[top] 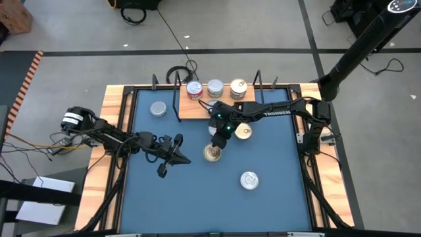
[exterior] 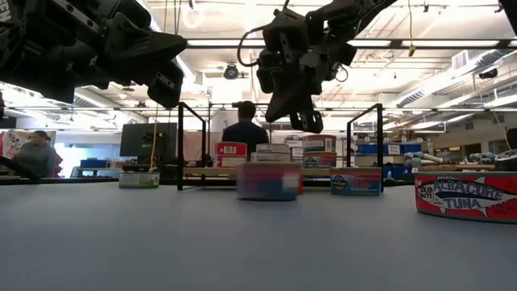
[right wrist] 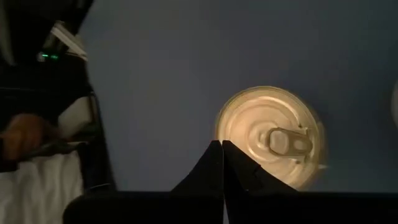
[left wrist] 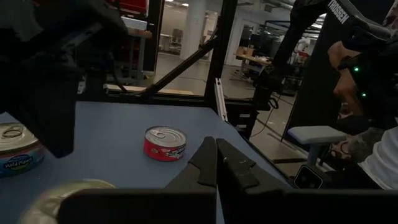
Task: Stack canned seafood by type on shelf
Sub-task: Put the blue tuna can aligned with the stacked blue tuna can on the shelf
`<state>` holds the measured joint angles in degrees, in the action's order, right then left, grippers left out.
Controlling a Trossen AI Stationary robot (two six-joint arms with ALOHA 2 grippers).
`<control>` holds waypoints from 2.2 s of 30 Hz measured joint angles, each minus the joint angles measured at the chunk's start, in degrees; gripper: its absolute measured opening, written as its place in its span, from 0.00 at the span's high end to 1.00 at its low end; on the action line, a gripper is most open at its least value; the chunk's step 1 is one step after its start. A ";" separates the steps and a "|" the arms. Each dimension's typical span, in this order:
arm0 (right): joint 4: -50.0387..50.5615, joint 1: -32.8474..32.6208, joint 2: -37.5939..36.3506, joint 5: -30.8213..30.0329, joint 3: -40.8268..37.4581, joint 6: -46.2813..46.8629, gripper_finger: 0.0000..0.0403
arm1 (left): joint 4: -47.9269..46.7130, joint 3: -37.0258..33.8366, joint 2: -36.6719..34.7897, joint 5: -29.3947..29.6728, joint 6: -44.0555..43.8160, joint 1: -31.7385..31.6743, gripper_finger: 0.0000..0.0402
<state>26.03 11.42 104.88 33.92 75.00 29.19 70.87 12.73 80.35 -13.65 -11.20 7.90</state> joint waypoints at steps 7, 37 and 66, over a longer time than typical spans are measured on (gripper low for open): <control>0.24 -2.37 0.00 -0.69 0.00 -5.02 0.98 | 0.00 0.00 -0.02 0.02 -0.02 0.00 1.00; -0.69 -22.60 0.02 -39.41 -3.65 -44.15 0.75 | -0.11 0.00 -0.01 0.20 0.44 0.00 1.00; -2.79 -22.54 5.46 -41.98 -2.91 -46.32 0.81 | -1.22 0.00 -0.04 0.00 0.26 0.02 1.00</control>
<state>23.25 -11.12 110.34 -8.07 72.10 -17.12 69.65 12.73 80.31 -13.65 -10.94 7.91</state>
